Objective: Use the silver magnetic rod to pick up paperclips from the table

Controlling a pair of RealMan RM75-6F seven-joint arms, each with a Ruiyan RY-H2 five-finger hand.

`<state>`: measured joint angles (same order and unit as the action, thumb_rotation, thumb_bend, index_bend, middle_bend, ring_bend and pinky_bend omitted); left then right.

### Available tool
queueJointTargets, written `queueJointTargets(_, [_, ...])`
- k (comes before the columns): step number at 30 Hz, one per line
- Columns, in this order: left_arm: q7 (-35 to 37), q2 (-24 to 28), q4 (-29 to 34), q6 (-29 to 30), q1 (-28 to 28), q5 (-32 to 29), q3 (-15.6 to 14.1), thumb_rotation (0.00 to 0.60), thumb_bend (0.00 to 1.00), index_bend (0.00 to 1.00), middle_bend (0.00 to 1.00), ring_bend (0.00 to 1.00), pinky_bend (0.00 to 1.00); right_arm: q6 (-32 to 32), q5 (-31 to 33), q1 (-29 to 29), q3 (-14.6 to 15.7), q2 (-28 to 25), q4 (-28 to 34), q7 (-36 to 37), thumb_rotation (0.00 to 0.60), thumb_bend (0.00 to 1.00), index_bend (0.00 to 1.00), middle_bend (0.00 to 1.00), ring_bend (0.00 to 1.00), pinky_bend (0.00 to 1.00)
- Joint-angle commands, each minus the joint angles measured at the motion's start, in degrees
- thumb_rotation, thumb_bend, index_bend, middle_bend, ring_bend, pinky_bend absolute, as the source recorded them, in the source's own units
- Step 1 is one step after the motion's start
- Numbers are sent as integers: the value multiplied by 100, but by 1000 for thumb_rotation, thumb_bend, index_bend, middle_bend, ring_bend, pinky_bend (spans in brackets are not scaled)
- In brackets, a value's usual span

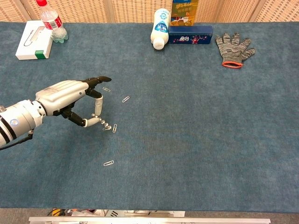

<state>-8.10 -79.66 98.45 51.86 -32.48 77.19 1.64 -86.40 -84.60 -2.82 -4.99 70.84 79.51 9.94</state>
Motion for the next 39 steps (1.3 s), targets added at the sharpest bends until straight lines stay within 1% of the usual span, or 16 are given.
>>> queueJointTargets(1, [-7,-41,-43,-29,-33,-53,12,600,353,628,0,0,121,0,-2,2,2,5,-7,8,600,0,206,196,190,350])
queueJointTargets(11, [-45,-156,-166,-109,-116,-220,-6,600,353,628,0,0,121,13,8,6,0,13,-24,22,600,0,206,196,190,350])
queueJointTargets(23, [-63,-231,-180,-87,-177,-251,-24,600,352,627,0,0,121,19,5,4,-1,21,-30,37,600,0,206,196,190,350])
queueJointTargets(31, [-105,4,41,183,-65,-209,-54,600,353,628,0,0,121,7,5,7,-12,14,-30,56,600,0,206,196,189,350])
queueJointTargets(39, [-132,292,54,407,103,-485,-30,600,353,627,0,0,122,16,-17,-19,-21,6,4,24,600,0,206,196,189,350])
